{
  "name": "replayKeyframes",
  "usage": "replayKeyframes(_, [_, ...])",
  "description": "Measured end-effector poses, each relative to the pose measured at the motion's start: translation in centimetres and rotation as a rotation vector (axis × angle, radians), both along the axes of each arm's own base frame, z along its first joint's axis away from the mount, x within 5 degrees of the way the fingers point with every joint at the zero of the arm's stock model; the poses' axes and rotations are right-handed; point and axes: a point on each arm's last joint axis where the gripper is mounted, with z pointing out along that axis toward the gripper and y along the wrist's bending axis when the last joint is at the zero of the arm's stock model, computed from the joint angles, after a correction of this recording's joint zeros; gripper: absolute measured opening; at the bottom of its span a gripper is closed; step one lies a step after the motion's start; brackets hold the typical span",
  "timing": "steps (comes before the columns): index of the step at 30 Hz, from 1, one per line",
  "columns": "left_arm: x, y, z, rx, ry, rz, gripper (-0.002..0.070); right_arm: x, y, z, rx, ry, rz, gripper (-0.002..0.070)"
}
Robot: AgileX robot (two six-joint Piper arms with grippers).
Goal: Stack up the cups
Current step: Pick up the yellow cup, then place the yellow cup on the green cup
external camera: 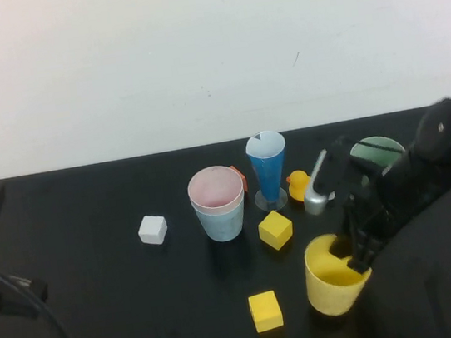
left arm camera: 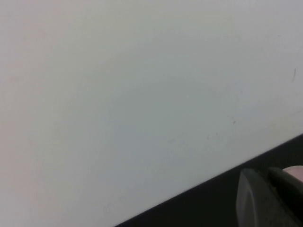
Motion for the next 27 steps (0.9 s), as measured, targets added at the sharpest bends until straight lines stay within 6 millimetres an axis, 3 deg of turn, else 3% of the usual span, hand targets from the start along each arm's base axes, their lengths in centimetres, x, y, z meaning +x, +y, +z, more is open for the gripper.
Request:
replayKeyframes(2, [0.0, 0.1, -0.1, -0.006, -0.027, 0.010, 0.0013, 0.6, 0.4, 1.4, 0.011, -0.014, 0.035, 0.0027])
replayKeyframes(7, [0.0, 0.3, 0.0, -0.045, -0.063, 0.031, 0.0013, 2.9, 0.6, 7.1, -0.006, -0.174, 0.029, 0.0027])
replayKeyframes(10, [0.0, 0.3, 0.0, -0.118, -0.044, 0.039, 0.0011, 4.8, -0.2, 10.2, -0.040, -0.274, -0.038, 0.0027])
replayKeyframes(12, [0.0, 0.3, -0.1, -0.138, -0.028, 0.039, 0.0009, 6.1, -1.6, 11.3, -0.068, -0.304, -0.120, 0.0027])
replayKeyframes(15, [0.0, 0.3, -0.2, -0.149, -0.012, 0.037, 0.0004, 7.8, -4.2, 11.3, -0.078, -0.297, -0.244, 0.0026])
replayKeyframes(19, [0.0, 0.3, -0.2, -0.150, -0.008, 0.036, 0.0003, 9.0, -6.5, 9.8, -0.096, -0.255, -0.329, 0.0025])
replayKeyframes(27, [0.0, 0.4, 0.0, -0.183, -0.028, 0.043, 0.0002, 10.2, -6.6, 6.4, -0.120, -0.229, -0.325, 0.0025])
